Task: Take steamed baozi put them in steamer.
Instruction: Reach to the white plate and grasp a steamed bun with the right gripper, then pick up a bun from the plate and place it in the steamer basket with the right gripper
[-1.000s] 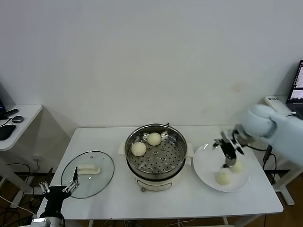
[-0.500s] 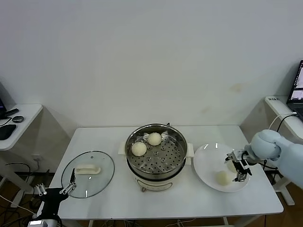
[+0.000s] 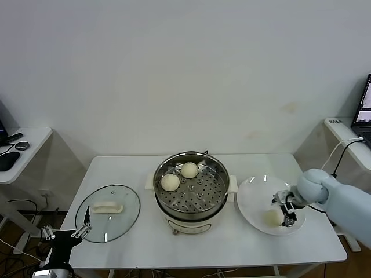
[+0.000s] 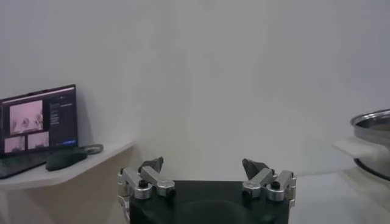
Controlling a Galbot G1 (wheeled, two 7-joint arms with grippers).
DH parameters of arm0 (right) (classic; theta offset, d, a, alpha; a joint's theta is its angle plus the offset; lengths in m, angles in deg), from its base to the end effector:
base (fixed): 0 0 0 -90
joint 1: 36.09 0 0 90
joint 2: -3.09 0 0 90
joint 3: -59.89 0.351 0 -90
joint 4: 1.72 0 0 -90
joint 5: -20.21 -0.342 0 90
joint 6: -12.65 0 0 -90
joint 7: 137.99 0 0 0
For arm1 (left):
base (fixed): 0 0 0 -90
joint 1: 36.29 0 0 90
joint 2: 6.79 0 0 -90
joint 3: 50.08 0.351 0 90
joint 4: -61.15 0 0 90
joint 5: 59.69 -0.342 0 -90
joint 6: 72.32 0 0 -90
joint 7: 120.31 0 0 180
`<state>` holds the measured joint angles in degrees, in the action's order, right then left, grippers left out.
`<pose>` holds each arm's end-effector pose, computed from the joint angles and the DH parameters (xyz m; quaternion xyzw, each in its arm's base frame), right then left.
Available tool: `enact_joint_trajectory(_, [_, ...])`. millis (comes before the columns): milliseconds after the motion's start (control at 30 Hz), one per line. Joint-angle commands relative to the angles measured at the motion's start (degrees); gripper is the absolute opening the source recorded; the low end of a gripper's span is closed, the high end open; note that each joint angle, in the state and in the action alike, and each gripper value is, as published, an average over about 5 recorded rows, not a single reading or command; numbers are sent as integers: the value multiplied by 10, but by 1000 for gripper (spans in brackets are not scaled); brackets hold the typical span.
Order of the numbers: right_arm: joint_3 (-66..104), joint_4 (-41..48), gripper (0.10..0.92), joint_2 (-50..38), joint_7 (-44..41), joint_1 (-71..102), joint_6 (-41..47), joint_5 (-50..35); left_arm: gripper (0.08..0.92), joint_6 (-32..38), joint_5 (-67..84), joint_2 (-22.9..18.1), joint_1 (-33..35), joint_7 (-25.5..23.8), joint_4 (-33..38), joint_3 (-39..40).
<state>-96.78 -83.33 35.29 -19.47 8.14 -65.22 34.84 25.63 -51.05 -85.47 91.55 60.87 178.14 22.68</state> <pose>0.4349 -0.1737 -0.2364 0.5036 -0.5098 0.5668 0.4066 0.1230 0.1270 -0.3162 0.0833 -0.9922 -0.0932 0.0027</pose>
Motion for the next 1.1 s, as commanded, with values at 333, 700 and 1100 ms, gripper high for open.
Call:
enact_joint_trajectory(333, [8, 9, 507, 12, -22, -1, 14, 6, 823, 0, 0, -1, 0, -1, 0, 0])
enact_joint_trajectory(700, [-43, -22, 415, -34, -76, -162, 0, -81, 823, 1, 2, 1, -3, -2, 1, 3])
enact_joint_trajectory(1100, [-160, -18, 424, 73, -103, -465, -55, -215, 823, 1, 5, 6, -11, -4, 3, 11])
